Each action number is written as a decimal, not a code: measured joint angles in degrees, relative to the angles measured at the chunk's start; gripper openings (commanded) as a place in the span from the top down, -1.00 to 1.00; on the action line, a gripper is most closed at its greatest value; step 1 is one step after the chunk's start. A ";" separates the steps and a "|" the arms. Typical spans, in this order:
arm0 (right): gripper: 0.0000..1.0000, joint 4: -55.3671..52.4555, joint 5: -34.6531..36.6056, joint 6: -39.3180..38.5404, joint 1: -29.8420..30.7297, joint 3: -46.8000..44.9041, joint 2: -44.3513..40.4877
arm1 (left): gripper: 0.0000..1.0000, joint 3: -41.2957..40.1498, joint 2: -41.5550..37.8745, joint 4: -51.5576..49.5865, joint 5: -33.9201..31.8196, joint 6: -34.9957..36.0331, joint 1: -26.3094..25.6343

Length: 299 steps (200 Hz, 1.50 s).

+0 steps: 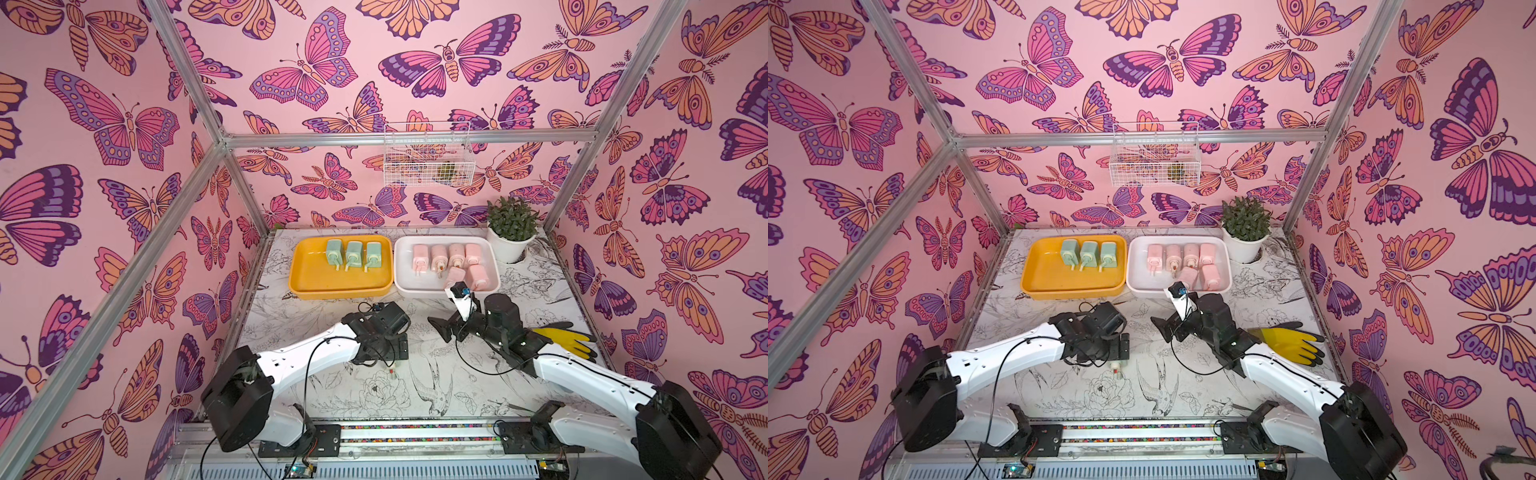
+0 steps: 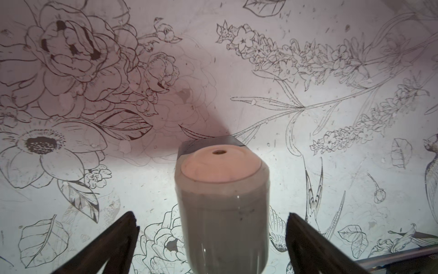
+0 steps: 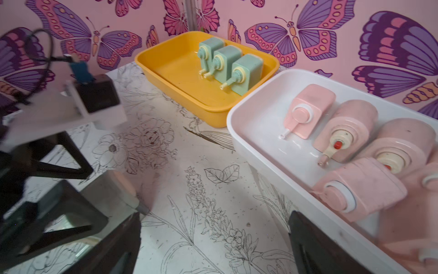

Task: Place the pencil sharpeners by color into the storage box
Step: Pick up the pencil sharpener from the center of the board.

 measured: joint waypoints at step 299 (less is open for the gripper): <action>-0.98 3.85 3.19 0.04 0.00 -6.08 -4.92 | 1.00 7.15 13.40 -3.43 1.33 -2.47 -0.72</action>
